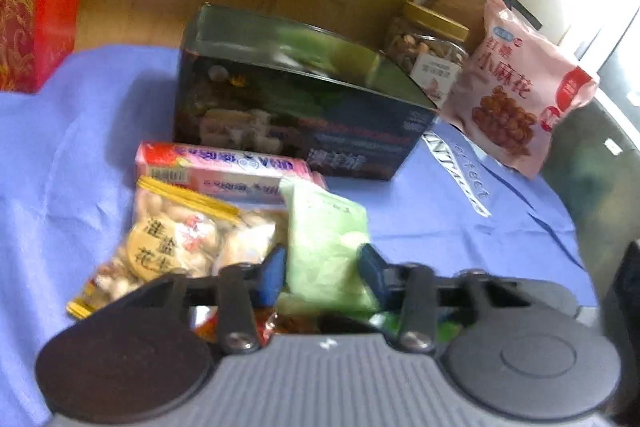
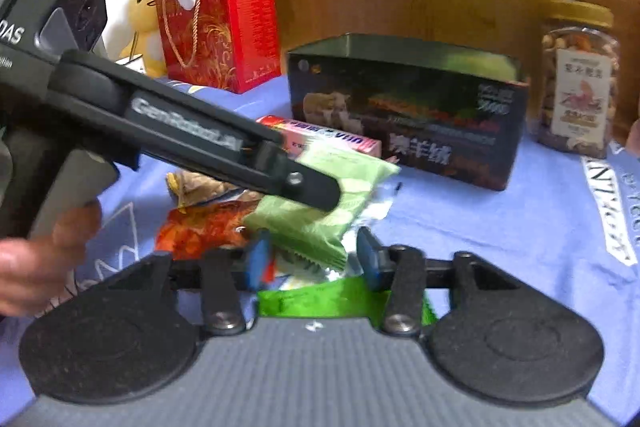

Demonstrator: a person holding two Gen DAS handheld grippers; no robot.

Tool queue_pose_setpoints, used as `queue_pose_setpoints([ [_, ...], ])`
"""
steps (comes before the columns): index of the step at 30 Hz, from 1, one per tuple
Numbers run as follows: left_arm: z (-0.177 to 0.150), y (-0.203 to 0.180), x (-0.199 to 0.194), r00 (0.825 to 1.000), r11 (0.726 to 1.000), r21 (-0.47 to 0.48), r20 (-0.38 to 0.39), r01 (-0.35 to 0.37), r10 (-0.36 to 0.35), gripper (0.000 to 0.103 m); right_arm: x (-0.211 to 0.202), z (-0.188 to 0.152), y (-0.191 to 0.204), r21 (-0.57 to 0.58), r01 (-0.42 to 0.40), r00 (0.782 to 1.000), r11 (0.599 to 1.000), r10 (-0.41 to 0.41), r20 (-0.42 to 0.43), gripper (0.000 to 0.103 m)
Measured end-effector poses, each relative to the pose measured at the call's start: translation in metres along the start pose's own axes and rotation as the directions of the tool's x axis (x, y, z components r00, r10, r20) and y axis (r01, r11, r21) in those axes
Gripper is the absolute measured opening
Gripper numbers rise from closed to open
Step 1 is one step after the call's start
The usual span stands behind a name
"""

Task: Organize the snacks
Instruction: 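Grasp the pale green snack pack with the left tool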

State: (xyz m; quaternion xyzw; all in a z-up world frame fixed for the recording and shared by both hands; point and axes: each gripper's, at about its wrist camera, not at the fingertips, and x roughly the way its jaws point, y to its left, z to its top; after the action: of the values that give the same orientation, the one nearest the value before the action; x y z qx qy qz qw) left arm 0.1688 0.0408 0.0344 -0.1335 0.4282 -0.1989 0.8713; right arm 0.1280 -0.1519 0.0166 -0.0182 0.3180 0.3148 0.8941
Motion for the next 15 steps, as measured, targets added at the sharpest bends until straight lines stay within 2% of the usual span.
queue_pose_setpoints([
  [4, -0.008, -0.010, -0.028, 0.998, 0.999, 0.023, 0.050, 0.035, -0.036, 0.037, -0.027, -0.005, 0.013, -0.004, 0.016, 0.997, 1.000, -0.016, 0.071, 0.025],
  [8, -0.031, -0.019, -0.060, 0.994, 0.997, 0.066, 0.104, 0.027, -0.034, 0.037, -0.050, -0.014, 0.030, -0.007, -0.014, 0.993, 1.000, 0.015, 0.119, 0.025],
  [11, -0.052, -0.017, -0.075, 0.993, 0.998, 0.064, 0.112, 0.016, -0.023, 0.037, -0.057, -0.027, 0.044, -0.025, -0.048, 0.992, 0.999, 0.051, 0.117, 0.025],
  [15, -0.076, -0.016, -0.081, 0.994, 0.998, 0.046, 0.103, -0.030, 0.025, 0.037, -0.053, -0.039, 0.054, -0.030, -0.100, 0.993, 0.995, 0.102, 0.066, 0.025],
])
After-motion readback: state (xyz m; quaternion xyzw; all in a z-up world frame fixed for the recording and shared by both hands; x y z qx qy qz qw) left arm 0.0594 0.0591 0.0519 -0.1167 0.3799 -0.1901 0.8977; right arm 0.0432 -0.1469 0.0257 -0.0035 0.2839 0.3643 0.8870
